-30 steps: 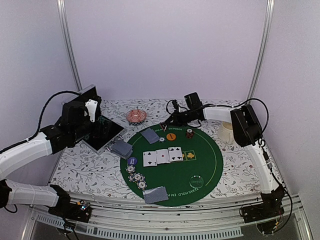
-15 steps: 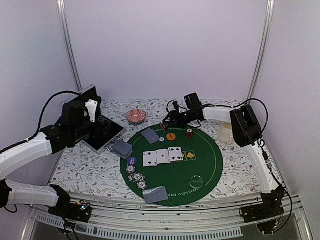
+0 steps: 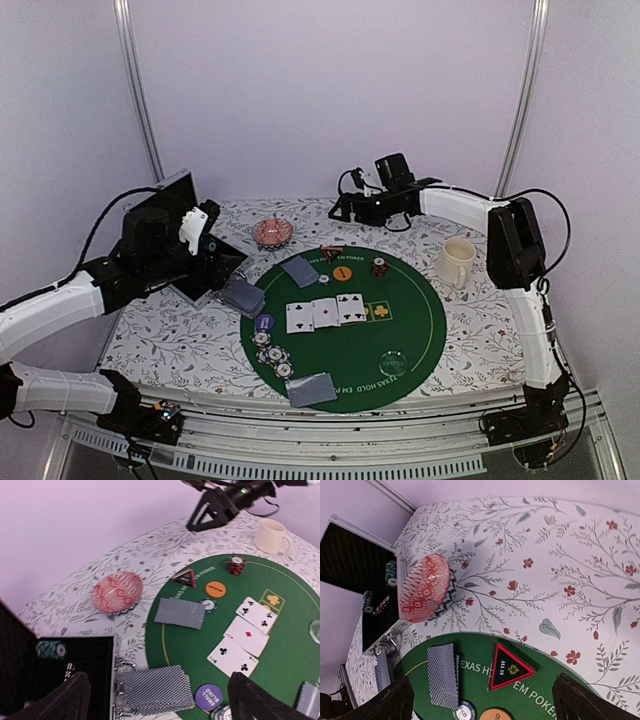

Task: Distribute texas hold em gaming equipment
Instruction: Place the all-in button in the big blind area, then adjust the face-down deck piles on the poker table mat.

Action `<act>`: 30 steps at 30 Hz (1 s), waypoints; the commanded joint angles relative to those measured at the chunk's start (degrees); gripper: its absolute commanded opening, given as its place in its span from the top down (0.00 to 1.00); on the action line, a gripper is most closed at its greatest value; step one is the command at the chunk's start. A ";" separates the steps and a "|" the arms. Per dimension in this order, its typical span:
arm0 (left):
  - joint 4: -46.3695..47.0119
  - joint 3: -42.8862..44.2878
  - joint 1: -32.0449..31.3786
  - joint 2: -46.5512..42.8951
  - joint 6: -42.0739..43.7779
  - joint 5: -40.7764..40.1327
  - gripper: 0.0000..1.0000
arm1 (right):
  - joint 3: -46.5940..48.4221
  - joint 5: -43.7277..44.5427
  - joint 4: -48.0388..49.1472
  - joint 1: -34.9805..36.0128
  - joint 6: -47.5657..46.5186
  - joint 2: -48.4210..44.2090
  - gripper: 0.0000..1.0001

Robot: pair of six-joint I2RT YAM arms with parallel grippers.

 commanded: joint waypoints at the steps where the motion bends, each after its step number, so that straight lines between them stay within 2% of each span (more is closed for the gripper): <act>1: 5.06 -0.21 0.41 0.12 11.08 24.02 0.02 | -2.96 -2.43 -1.52 1.82 -8.96 -11.25 0.01; 3: 3.71 1.65 0.41 1.83 18.47 33.52 0.02 | -8.52 -6.96 0.98 2.12 -11.10 -15.55 0.01; 5: 1.00 4.05 0.32 4.74 26.46 37.65 0.02 | -15.46 -10.19 4.48 2.15 -11.77 -20.32 0.01; 7: -0.47 5.92 0.32 8.13 34.26 34.13 0.02 | -22.38 -11.89 7.90 2.20 -12.21 -25.12 0.01; 10: 0.84 6.61 0.44 14.26 45.45 21.88 0.02 | -32.96 -12.34 13.01 2.31 -11.45 -31.42 0.01; 13: -6.16 9.31 1.78 20.76 53.44 19.61 0.02 | -40.08 -12.87 16.37 2.62 -10.08 -36.50 0.01; 17: -25.83 21.88 6.17 30.79 55.61 26.98 0.02 | -45.59 -12.47 17.32 3.47 -9.73 -40.15 0.01; 20: -34.06 30.86 8.41 37.38 55.74 29.98 0.02 | -48.94 -13.03 20.16 3.64 -8.86 -42.12 0.01; 30: -36.33 30.49 8.76 42.96 59.42 26.30 0.02 | -54.19 -14.06 24.82 3.64 -5.89 -42.52 0.01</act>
